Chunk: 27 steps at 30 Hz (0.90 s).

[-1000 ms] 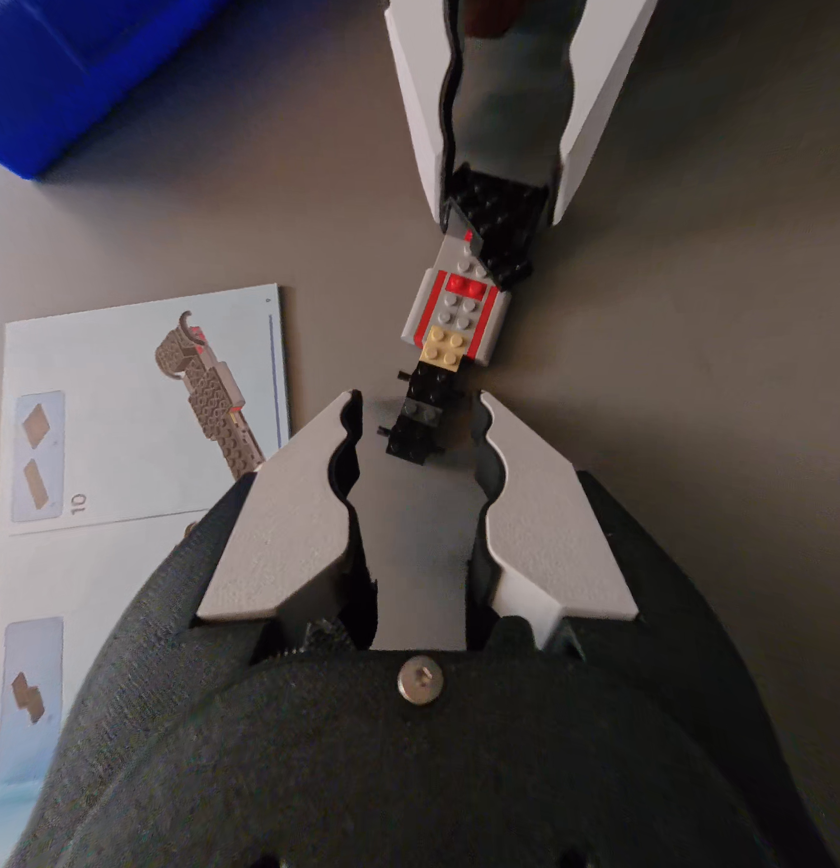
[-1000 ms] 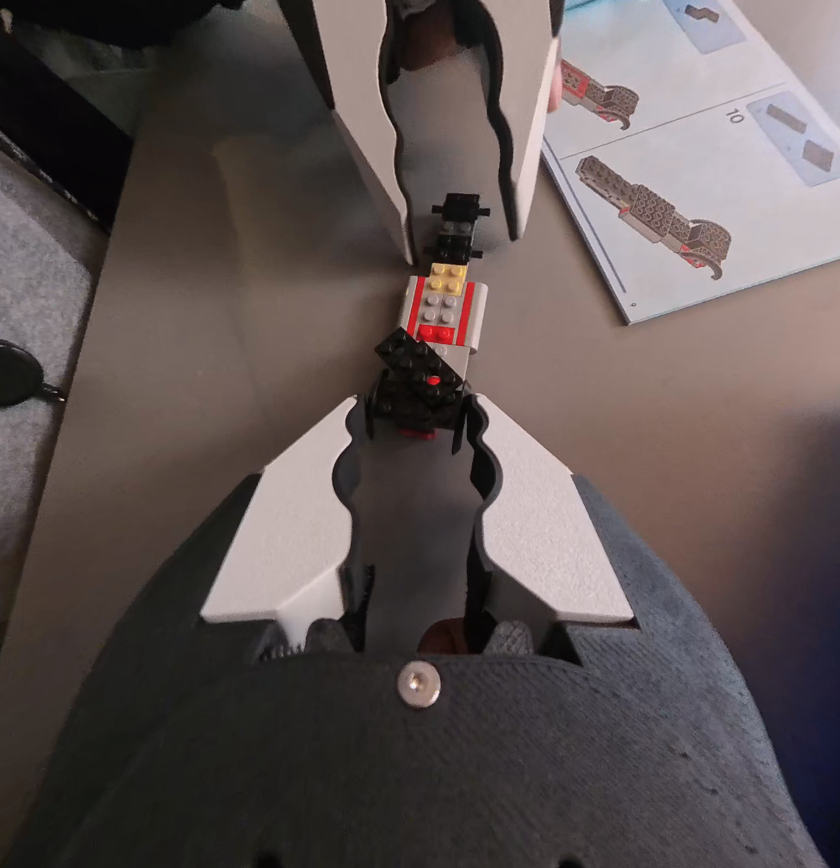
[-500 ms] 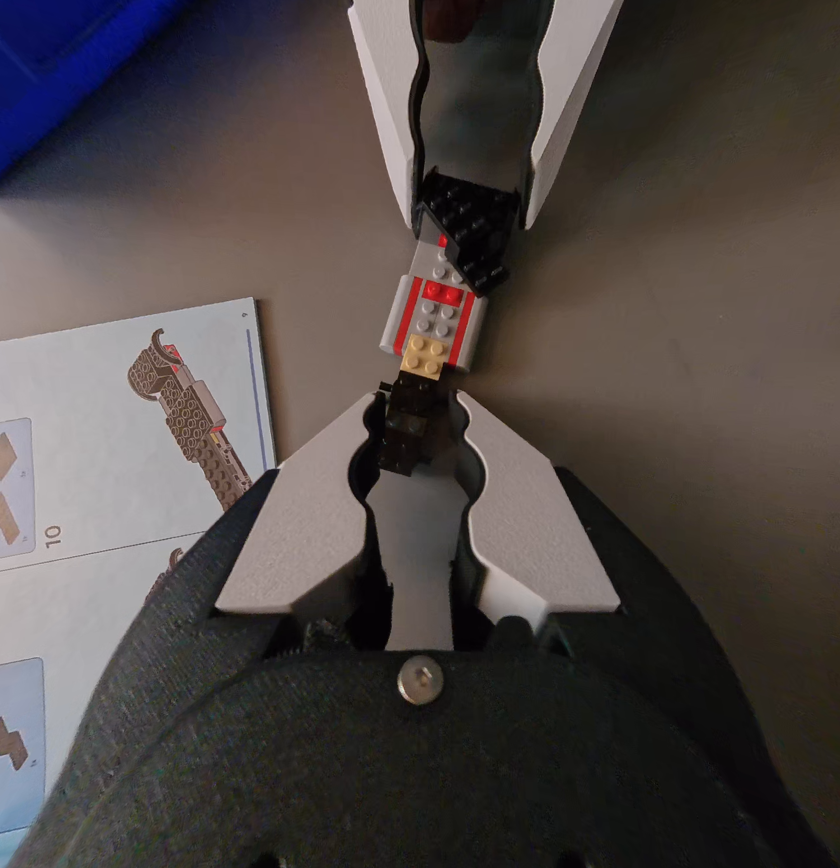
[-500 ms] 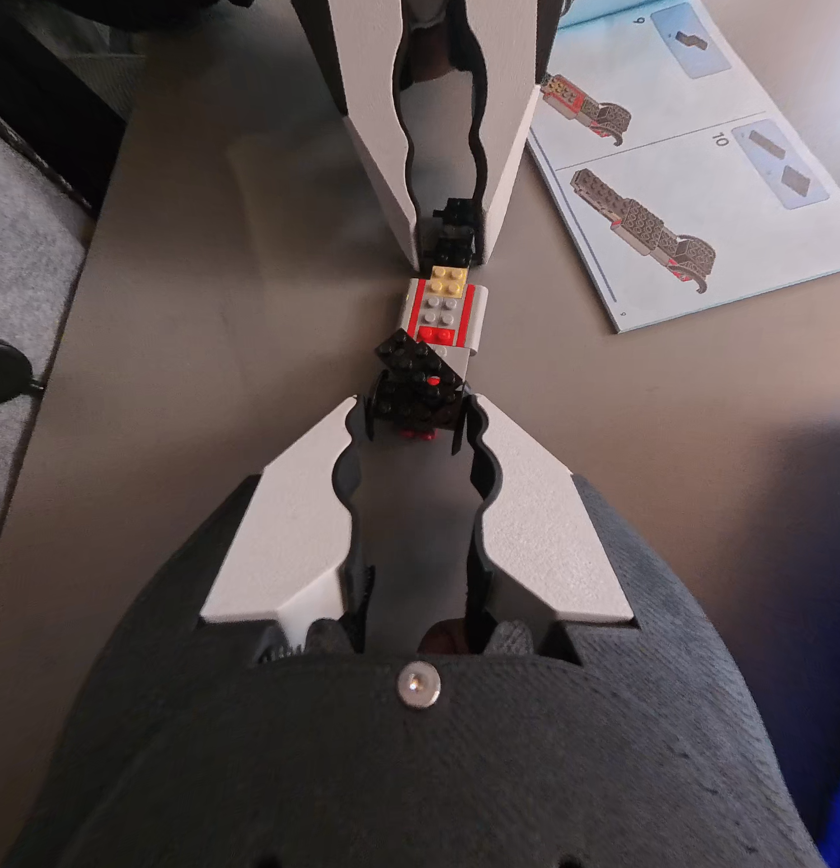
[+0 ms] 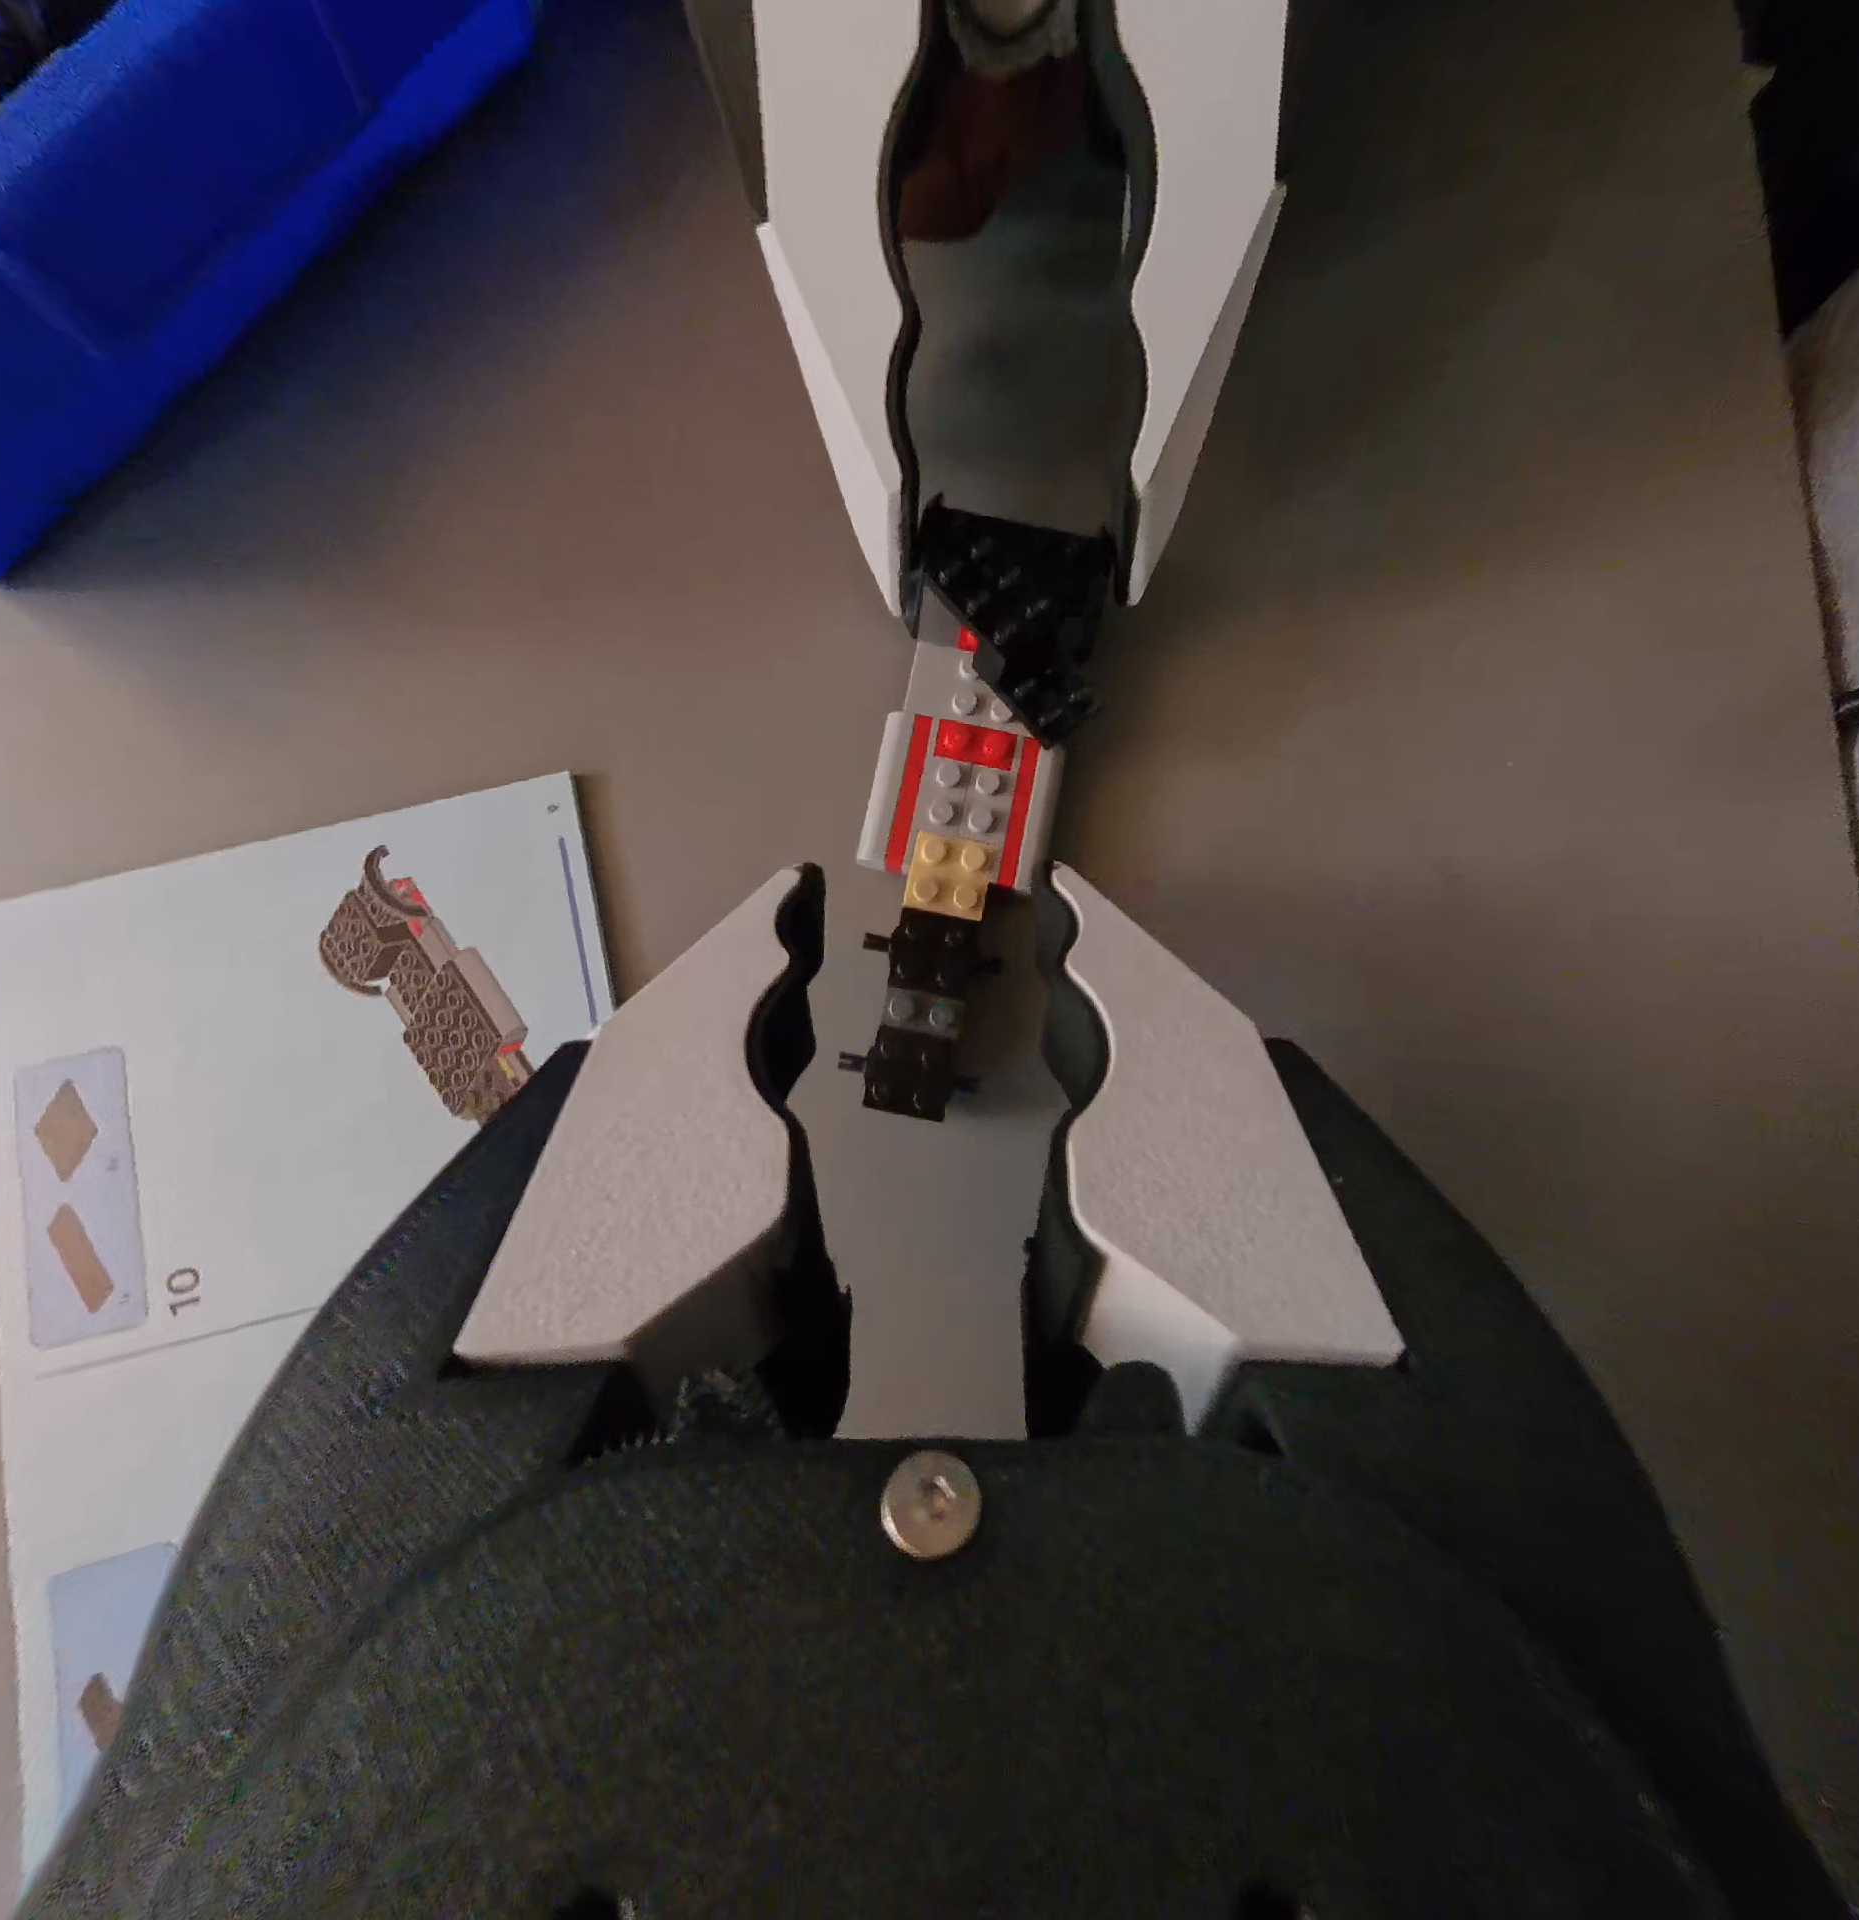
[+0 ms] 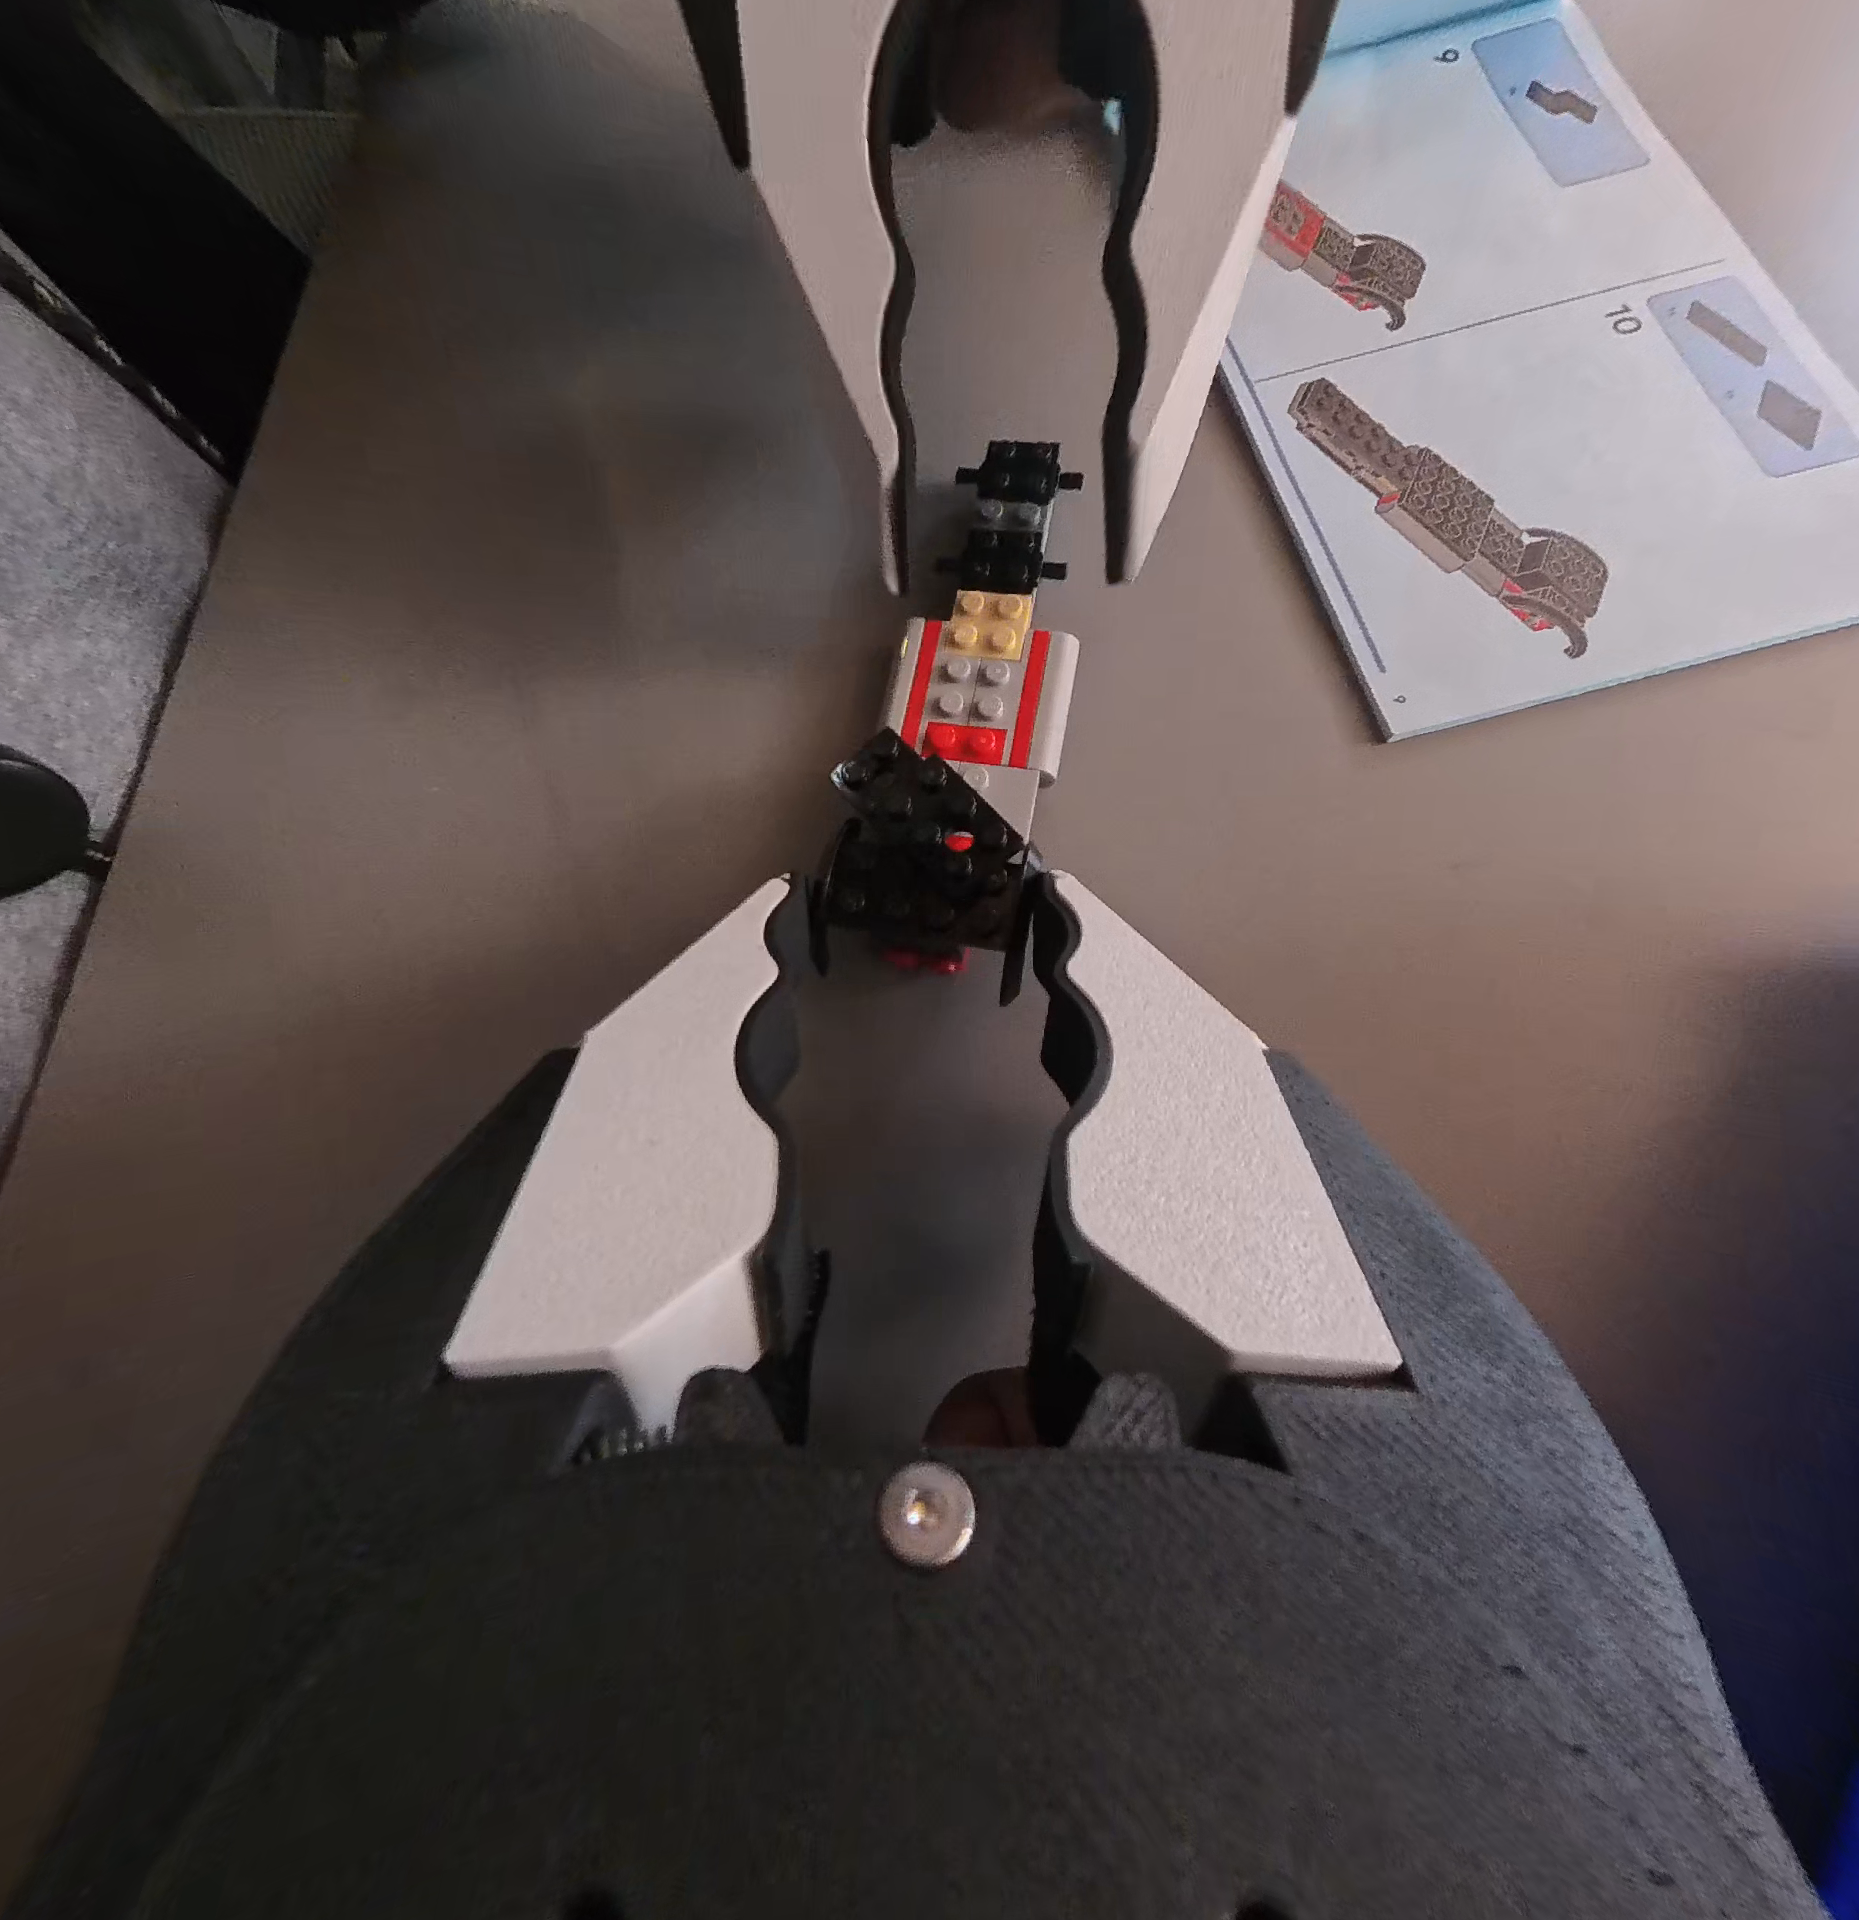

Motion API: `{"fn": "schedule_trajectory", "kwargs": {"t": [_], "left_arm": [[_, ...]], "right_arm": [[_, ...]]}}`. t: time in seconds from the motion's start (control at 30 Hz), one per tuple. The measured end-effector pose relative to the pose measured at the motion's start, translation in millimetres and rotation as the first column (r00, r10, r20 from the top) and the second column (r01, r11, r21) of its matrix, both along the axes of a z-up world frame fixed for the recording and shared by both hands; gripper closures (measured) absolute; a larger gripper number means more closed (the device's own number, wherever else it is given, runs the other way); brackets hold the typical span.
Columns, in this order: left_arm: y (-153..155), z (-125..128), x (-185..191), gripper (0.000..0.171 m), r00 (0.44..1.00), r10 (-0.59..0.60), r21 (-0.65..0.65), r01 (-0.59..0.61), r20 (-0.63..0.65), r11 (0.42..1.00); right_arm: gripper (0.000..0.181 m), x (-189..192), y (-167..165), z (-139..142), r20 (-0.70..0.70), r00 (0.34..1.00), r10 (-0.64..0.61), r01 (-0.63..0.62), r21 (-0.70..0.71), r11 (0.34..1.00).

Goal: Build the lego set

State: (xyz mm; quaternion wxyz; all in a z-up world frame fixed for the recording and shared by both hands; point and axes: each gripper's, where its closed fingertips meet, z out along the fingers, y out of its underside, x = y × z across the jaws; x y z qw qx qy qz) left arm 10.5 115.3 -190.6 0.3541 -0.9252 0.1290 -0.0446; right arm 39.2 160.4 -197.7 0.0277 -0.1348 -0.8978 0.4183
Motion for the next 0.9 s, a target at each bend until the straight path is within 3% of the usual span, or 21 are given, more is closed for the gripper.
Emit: {"fn": "schedule_trajectory", "kwargs": {"t": [0.3, 0.9], "left_arm": [[3, -7, 5, 0.139, 0.994, -0.099, -0.089, 0.094, -0.050, 0.992], [-2, -17, 2, 0.156, 0.981, -0.158, -0.187, 0.135, -0.111, 0.973]], "right_arm": [[0.134, 1, 0, 0, -0.011, 1.000, 0.003, -0.003, 0.000, 1.000], [0.134, 1, 0, 0, -0.015, 1.000, 0.000, 0.000, -0.001, 1.000]]}}
